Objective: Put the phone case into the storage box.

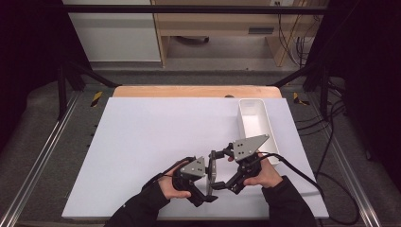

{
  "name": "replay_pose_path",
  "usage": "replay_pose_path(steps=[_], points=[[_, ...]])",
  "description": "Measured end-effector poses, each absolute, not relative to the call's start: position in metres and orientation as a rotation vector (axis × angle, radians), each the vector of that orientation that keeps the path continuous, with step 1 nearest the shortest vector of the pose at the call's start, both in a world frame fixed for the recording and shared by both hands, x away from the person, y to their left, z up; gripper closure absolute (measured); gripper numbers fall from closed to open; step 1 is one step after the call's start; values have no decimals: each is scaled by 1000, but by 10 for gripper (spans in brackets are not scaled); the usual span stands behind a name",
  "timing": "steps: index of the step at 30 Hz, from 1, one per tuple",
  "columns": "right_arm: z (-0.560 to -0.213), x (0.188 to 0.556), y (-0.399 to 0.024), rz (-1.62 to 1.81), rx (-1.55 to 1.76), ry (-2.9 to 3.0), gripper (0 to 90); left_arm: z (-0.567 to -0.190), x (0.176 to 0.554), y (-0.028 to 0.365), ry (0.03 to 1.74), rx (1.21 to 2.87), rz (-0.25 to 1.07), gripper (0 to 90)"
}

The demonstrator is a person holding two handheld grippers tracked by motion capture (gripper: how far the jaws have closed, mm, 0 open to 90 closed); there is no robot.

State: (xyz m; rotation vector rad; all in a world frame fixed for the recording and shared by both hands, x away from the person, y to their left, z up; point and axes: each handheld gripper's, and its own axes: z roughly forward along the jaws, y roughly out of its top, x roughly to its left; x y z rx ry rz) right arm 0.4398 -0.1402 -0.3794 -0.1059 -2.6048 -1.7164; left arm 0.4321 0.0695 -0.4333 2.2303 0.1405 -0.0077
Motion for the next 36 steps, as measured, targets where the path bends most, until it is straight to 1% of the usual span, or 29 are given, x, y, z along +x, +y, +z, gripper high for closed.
replay_pose_path(steps=[2, 12, 22, 29, 36], points=[[-379, 440, -140, -1718, -116, -2605, 126, -433, 432, 70, 150, 2219, 3, 107], [-372, 443, -148, -1776, -202, -2629, 125, -425, 434, 79, 213, 2168, 62, 31], [-359, 447, -169, -1900, -370, -2642, 123, -418, 437, 96, 331, 2086, 166, 13], [-354, 446, -181, -1931, -472, -2675, 123, -416, 440, 116, 450, 2001, 274, 6], [-349, 443, -191, -1981, -539, -2669, 122, -414, 440, 148, 557, 1889, 399, 1]])
